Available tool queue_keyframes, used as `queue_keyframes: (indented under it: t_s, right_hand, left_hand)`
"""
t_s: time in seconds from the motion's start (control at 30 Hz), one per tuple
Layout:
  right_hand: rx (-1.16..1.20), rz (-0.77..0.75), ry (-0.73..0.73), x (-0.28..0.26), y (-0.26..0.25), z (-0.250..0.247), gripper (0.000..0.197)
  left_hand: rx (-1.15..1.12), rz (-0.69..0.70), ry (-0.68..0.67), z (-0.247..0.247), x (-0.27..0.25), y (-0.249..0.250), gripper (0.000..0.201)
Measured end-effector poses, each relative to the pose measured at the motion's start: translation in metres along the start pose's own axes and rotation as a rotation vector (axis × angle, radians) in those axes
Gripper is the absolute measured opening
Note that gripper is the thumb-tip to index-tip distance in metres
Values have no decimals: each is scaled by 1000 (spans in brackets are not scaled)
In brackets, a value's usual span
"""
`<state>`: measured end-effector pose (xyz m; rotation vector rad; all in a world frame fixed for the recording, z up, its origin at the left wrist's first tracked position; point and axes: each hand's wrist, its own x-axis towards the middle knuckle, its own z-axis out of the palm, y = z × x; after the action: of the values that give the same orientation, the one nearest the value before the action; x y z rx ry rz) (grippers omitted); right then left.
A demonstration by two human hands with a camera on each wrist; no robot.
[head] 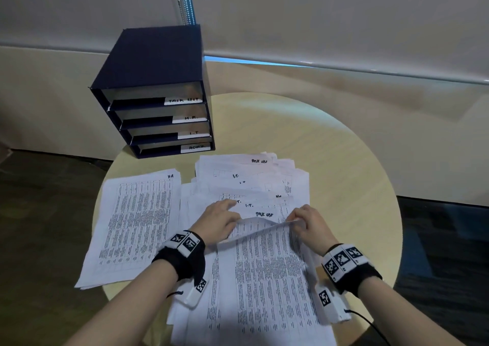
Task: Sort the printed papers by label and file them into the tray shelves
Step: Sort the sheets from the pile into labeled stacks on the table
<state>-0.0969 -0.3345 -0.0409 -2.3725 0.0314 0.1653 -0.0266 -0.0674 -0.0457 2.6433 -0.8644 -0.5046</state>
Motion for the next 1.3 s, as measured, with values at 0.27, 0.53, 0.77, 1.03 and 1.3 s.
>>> queue_keyframes:
  t_s: [0.27, 0.53, 0.77, 1.03, 1.3]
  right_hand:
    - [-244, -122, 10, 22, -28, 9, 9]
    - [-385, -202, -134, 36, -43, 21, 27]
    - [-337, -112, -266, 37, -53, 20, 8]
    - [-320, -272, -220, 14, -44, 25, 16]
    - [-203, -199, -136, 16, -45, 18, 17]
  left_hand:
    - [135, 9, 69, 0, -5, 1, 29]
    - [-262, -140, 198, -6, 10, 2, 31]
    - [-169, -326, 52, -10, 35, -7, 32]
    - [-29, -252, 149, -19, 33, 1, 29]
    - [84, -16, 343, -51, 24, 10, 15]
